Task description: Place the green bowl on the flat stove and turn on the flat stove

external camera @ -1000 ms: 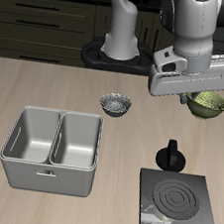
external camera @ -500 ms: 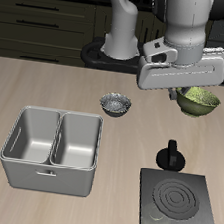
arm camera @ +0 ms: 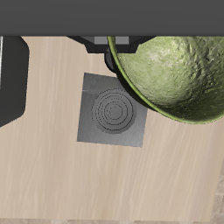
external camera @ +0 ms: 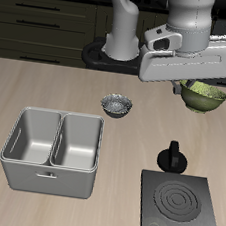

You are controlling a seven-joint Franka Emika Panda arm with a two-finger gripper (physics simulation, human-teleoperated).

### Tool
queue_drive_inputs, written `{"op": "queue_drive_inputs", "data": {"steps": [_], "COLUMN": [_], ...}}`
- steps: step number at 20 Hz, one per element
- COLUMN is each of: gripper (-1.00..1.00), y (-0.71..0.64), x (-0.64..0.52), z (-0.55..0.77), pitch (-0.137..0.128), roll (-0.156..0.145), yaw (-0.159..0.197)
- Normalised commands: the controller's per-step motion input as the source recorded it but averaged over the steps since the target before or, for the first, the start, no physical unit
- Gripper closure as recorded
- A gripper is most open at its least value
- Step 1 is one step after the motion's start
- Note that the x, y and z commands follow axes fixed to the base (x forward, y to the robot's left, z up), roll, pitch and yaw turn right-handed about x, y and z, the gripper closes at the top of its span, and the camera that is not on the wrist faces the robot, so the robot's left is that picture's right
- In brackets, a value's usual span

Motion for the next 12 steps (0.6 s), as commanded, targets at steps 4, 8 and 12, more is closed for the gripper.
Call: {"op": "queue_drive_inputs", "data": {"steps": [4,8,12], "gripper": [1.0,1.0,1.0], "y": [0.02,-0.18,-0.29], "x": [0.19,0.11,0.14], "z": [0.26,0.27,0.46], "pitch": [-0.048,-0.051,-0.033], "roll": [-0.009,-0.029,-0.043], "yaw": [0.0,-0.004,0.021]}}
